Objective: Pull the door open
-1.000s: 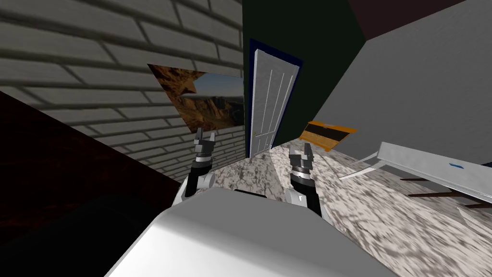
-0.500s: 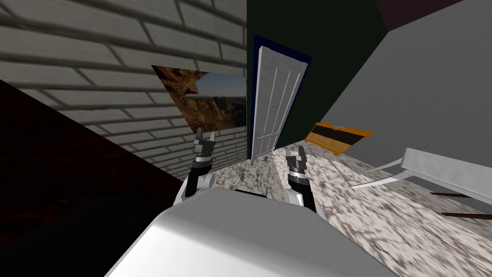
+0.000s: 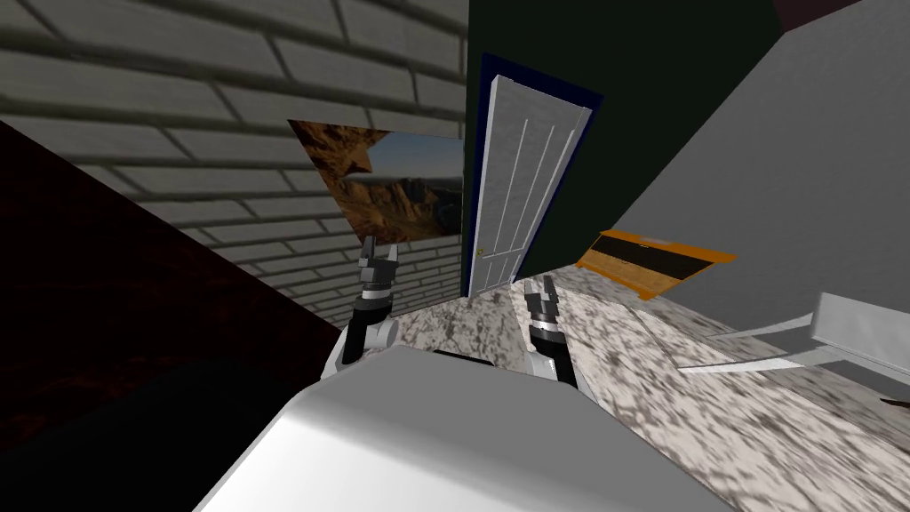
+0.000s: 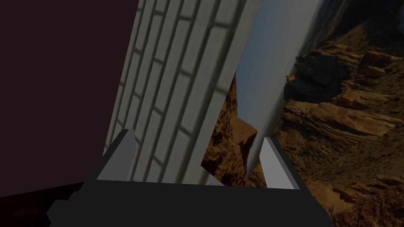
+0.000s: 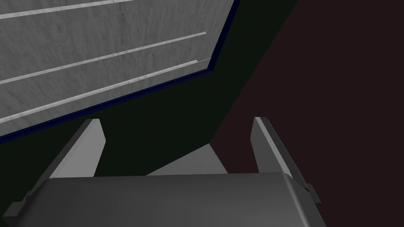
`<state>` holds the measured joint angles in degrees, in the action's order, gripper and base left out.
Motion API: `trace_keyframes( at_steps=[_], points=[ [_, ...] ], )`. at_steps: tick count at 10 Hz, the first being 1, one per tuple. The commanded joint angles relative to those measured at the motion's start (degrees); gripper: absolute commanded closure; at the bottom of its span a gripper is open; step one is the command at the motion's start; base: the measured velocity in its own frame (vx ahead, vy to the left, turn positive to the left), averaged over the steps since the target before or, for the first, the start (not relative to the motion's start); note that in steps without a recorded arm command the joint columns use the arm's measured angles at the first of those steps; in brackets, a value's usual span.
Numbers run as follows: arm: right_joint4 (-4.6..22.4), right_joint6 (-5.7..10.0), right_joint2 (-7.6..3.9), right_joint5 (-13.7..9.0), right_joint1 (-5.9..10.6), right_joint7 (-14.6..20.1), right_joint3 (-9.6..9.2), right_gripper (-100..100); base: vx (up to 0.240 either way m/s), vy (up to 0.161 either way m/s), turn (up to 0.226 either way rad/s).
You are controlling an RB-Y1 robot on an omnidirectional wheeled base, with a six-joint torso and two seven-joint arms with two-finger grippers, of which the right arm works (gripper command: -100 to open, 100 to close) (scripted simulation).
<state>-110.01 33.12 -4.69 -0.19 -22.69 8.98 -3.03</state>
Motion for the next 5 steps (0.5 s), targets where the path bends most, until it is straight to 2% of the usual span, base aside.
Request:
trace_keyframes(
  at_steps=[1,5],
  points=[
    [2.86,0.71,-0.86,-0.34,0.95,0.46,0.21,-100,0.086,-0.021,0.144],
    [9.84,2.9,-2.77,-1.01,2.69,1.34,0.3,-100,0.096,-0.011,0.136]
  ],
)
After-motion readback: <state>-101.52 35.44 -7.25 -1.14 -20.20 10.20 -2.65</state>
